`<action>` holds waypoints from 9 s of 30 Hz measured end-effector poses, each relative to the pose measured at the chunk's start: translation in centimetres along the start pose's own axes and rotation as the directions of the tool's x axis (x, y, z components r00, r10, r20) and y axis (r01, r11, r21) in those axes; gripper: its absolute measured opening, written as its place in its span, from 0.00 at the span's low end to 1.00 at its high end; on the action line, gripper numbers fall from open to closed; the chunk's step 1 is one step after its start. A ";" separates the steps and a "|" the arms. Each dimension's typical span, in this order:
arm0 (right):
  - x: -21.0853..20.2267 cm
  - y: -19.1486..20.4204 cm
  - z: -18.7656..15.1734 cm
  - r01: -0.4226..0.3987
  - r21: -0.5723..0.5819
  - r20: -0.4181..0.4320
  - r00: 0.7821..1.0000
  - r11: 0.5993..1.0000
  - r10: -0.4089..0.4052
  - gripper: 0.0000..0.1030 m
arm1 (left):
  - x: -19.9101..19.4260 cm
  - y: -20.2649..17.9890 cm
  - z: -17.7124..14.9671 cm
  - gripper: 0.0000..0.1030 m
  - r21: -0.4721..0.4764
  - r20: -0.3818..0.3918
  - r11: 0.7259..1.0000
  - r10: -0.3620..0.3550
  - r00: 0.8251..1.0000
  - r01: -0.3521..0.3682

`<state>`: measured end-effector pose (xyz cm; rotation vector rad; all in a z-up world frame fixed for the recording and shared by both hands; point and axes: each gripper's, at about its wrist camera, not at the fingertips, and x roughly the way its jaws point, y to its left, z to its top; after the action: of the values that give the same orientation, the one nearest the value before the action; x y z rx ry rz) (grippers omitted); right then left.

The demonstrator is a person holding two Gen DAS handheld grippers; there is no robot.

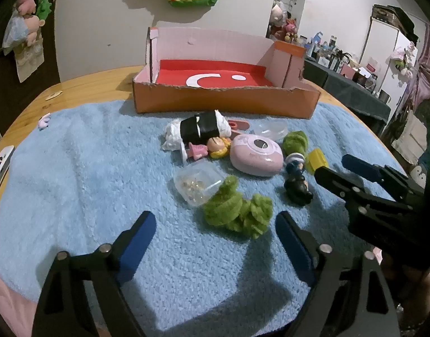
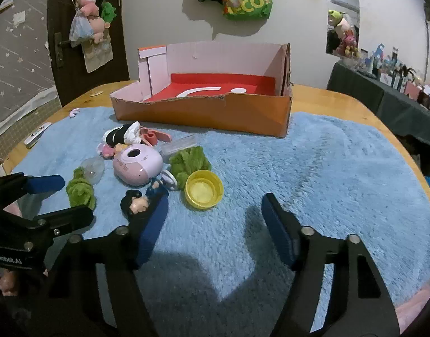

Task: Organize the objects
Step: 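Grasp the green fuzzy bundle with the left tool while the right tool grasps the yellow cap, then carry the green bundle and yellow cap with both tools into the red-lined box, then lower the green bundle and yellow cap onto the red floor and open both tools, then withdraw both open tools from the box back toward the remaining items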

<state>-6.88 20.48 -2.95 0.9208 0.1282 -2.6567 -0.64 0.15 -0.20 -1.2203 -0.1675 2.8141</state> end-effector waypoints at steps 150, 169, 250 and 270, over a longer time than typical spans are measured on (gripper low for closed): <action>11.3 -0.7 16.2 -0.131 -0.020 -0.064 0.990 0.991 0.129 0.29 | 9.7 3.4 19.4 0.40 0.091 0.017 0.996 -0.023 1.000 0.021; 14.6 -1.6 16.8 -0.133 0.006 -0.118 0.984 0.991 0.132 0.29 | 13.6 4.0 21.1 0.40 0.064 -0.061 0.997 -0.034 0.998 0.038; 12.1 -3.8 16.3 -0.162 0.051 -0.205 0.964 0.986 0.169 0.49 | 10.7 2.7 18.9 0.66 0.072 -0.075 0.997 0.012 0.997 -0.007; 8.3 -2.7 15.7 -0.169 0.042 -0.115 0.978 0.985 0.173 0.73 | 7.8 3.6 17.2 0.83 0.028 -0.011 1.000 0.007 1.000 -0.006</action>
<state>-23.08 17.76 4.21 1.0500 0.0322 -2.4537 -18.61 -3.86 5.39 -1.2326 -0.1231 2.8048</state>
